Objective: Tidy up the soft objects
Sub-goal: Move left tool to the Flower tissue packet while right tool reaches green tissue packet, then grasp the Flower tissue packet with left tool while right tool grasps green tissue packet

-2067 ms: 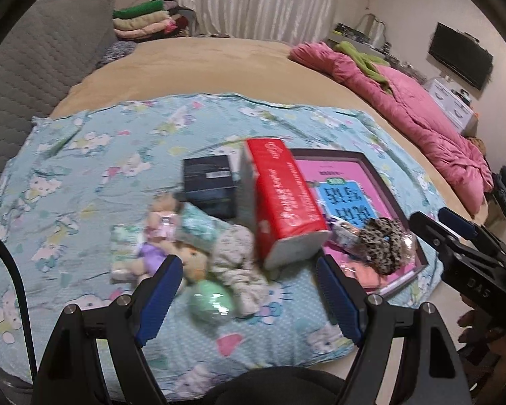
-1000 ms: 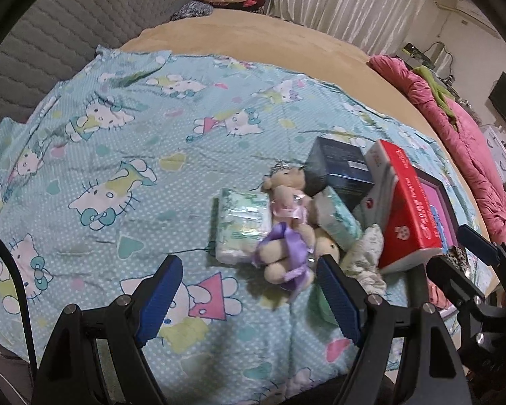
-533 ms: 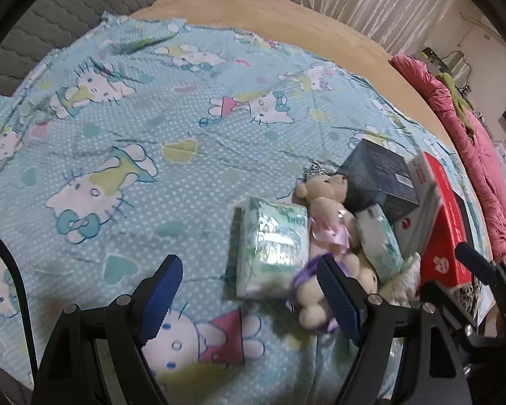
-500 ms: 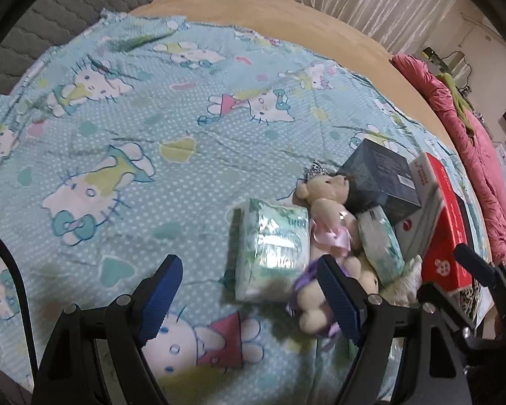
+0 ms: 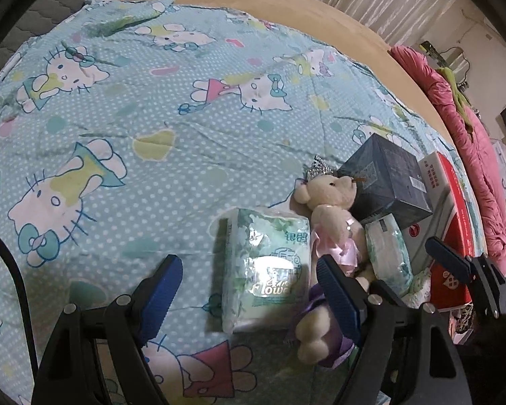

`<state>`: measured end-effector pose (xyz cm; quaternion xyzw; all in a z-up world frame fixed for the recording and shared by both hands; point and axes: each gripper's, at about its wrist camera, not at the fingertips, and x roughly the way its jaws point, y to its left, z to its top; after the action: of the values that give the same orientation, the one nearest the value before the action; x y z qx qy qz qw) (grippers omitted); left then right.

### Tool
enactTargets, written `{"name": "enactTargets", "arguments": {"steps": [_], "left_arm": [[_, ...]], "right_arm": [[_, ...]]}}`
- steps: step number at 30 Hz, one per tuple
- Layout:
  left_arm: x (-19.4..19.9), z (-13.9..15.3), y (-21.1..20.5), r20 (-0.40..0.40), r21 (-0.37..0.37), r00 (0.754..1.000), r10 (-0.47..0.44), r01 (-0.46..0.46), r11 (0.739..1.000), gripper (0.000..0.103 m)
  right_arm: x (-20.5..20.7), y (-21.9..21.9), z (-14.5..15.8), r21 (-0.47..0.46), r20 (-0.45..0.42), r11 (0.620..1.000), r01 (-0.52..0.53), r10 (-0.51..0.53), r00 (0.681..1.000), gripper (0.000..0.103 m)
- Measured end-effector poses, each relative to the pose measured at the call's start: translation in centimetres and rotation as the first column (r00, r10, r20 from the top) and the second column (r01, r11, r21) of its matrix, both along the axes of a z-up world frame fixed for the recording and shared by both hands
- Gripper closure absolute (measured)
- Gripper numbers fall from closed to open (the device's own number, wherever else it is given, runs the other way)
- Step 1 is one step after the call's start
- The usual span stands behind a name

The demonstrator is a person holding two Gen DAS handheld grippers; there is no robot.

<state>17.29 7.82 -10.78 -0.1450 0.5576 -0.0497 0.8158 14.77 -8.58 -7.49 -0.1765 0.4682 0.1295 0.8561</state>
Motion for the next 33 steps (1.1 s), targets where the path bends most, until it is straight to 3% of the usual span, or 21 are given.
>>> {"name": "enactTargets", "arguments": {"steps": [2,6,11,19,22,24,33], "left_arm": [[0.2,-0.2,-0.1,-0.005,0.003,1.000,-0.001,0.001,1.000,0.022],[0.5,-0.6,-0.2,-0.013,0.008,1.000,-0.003,0.003,1.000,0.022],[0.8,-1.2,-0.3,-0.029,0.031,1.000,-0.001,0.002,1.000,0.022],[1.1,-1.8,-0.9,-0.053,0.090,0.999,-0.011,0.016,0.996,0.024],[1.0,-1.8,-0.8,-0.047,0.086,0.999,-0.009,0.013,0.996,0.035],[0.8,-1.6,-0.4,-0.037,0.066,0.999,-0.002,0.005,0.998,0.055],[-0.9,-0.8,1.3,-0.026,0.015,0.999,0.039,-0.039,0.999,0.062]], "right_arm": [[0.2,0.1,-0.2,0.001,0.010,1.000,-0.004,0.004,1.000,0.028],[0.5,0.1,-0.5,0.028,0.007,0.999,-0.016,0.016,1.000,0.054],[0.2,0.3,-0.7,0.002,0.016,1.000,-0.021,0.021,1.000,0.066],[-0.1,-2.0,0.7,0.139,0.011,0.990,0.034,-0.035,0.999,0.071],[-0.4,-2.9,1.6,0.209,0.014,0.977,0.045,-0.048,0.999,0.071],[-0.6,-3.1,2.1,0.234,0.018,0.971,0.047,-0.052,0.998,0.071],[-2.5,-3.2,4.3,0.319,0.041,0.948,0.013,-0.027,0.999,0.072]]}}
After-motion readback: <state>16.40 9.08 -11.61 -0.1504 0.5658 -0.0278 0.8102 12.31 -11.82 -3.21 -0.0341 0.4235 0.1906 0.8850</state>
